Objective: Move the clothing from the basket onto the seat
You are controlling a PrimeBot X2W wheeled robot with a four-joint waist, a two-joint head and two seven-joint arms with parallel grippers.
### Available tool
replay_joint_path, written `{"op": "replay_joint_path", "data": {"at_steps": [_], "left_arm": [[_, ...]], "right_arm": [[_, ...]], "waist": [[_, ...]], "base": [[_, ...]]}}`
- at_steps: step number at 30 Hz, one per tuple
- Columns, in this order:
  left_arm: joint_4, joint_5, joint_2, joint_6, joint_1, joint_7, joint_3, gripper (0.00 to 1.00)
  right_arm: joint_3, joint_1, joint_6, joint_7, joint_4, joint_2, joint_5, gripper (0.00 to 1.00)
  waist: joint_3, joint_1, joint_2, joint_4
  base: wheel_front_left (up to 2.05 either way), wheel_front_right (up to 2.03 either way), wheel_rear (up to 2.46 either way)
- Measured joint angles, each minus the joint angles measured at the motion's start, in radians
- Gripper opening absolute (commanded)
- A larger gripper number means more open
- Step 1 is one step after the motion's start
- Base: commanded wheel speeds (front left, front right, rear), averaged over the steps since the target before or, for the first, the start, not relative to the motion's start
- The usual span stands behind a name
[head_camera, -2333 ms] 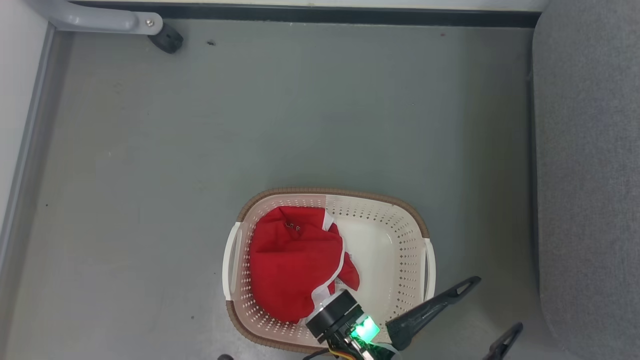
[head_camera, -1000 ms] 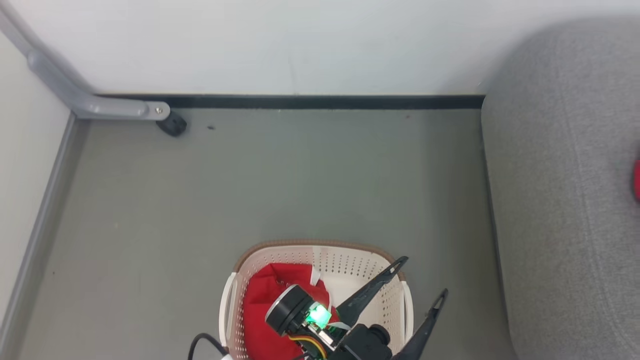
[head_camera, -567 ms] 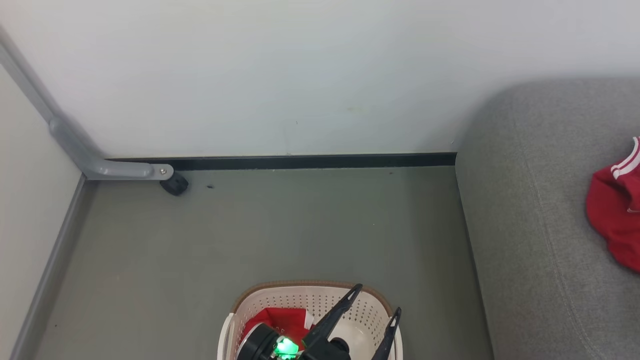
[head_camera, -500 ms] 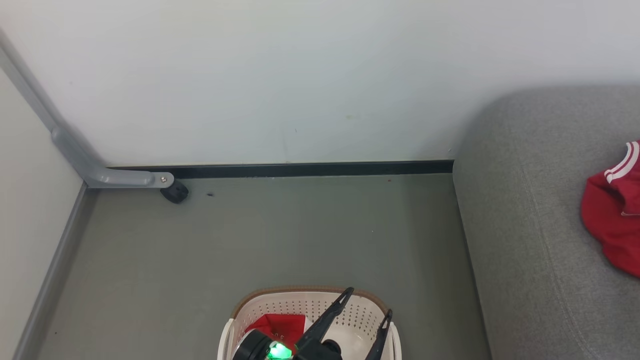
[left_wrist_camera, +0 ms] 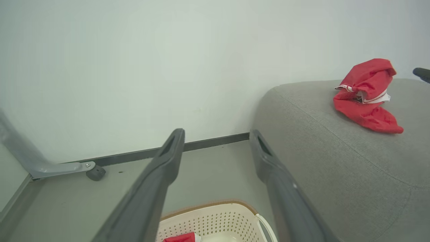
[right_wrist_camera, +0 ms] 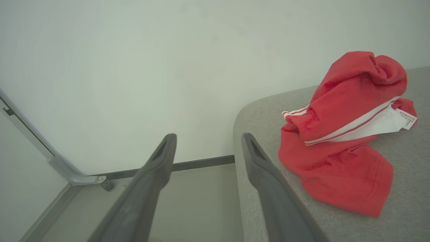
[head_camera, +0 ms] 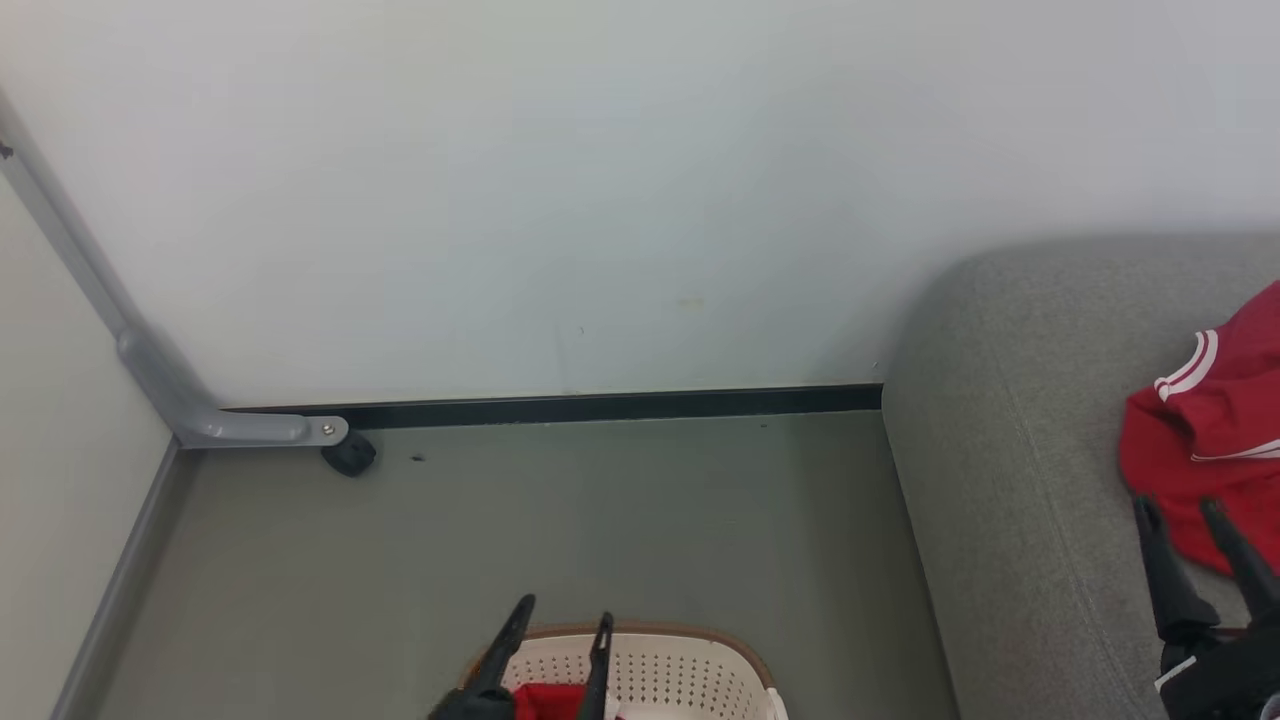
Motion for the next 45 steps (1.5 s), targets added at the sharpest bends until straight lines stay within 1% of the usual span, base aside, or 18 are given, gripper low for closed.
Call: {"op": "replay_joint_path", "data": {"at_steps": [4, 10, 15, 18, 22, 24, 29, 32, 35, 45], "left_arm": [[0.0, 0.011, -0.002, 0.0, 0.027, -0.011, 0.076, 1.0], [0.007, 0.018, -0.002, 0.0, 0.064, -0.036, 0.174, 1.0], [0.013, 0.026, -0.002, 0.0, 0.095, -0.045, 0.214, 1.0], [0.013, 0.034, -0.003, 0.0, 0.121, -0.055, 0.216, 1.0], [0.013, 0.038, -0.003, 0.0, 0.135, -0.061, 0.216, 1.0], [0.014, 0.043, -0.003, 0.0, 0.137, -0.062, 0.22, 1.0], [0.017, 0.051, -0.003, 0.0, 0.143, -0.071, 0.233, 1.0], [0.017, 0.051, -0.003, 0.0, 0.158, -0.078, 0.235, 1.0], [0.017, 0.05, -0.003, 0.0, 0.16, -0.079, 0.233, 1.0], [0.024, 0.032, -0.002, 0.0, 0.16, -0.088, 0.233, 1.0]], "right_arm": [[-0.002, 0.049, -0.033, 0.0, -0.056, 0.025, -0.033, 1.0], [-0.016, 0.1, -0.07, 0.0, -0.112, 0.048, -0.083, 1.0], [-0.031, 0.15, -0.099, 0.0, -0.16, 0.053, -0.13, 1.0], [-0.047, 0.185, -0.111, 0.0, -0.198, 0.053, -0.147, 1.0], [-0.059, 0.219, -0.113, 0.0, -0.229, 0.054, -0.18, 1.0], [-0.066, 0.242, -0.122, 0.0, -0.249, 0.055, -0.197, 1.0], [-0.077, 0.276, -0.122, 0.0, -0.267, 0.059, -0.205, 1.0], [-0.081, 0.293, -0.13, 0.0, -0.282, 0.065, -0.215, 1.0], [-0.09, 0.308, -0.131, 0.0, -0.29, 0.069, -0.225, 1.0], [-0.116, 0.316, -0.138, 0.0, -0.302, 0.076, -0.241, 1.0]], "waist": [[-0.014, 0.0, 0.0, -0.004], [-0.032, 0.0001, 0.0, -0.01], [-0.048, 0.0001, 0.0001, -0.018], [-0.052, 0.0001, 0.0001, -0.023], [-0.053, 0.0001, 0.0001, -0.025], [-0.055, 0.0002, 0.0001, -0.025], [-0.059, 0.0002, 0.0001, -0.023], [-0.061, 0.0002, 0.0001, -0.02], [-0.065, 0.0002, 0.0001, -0.015], [-0.068, 0.0002, 0.0001, -0.005]], "base": [[0.0, 0.0, 0.0], [0.0, 0.0, 0.0], [0.0, 0.0, 0.0], [0.0, 0.0, 0.0], [0.0, 0.0, 0.0], [0.0, 0.0, 0.0], [0.0, 0.0, 0.0], [0.0, 0.0, 0.0], [0.0, 0.0, 0.0], [0.0, 0.0, 0.0]]}}
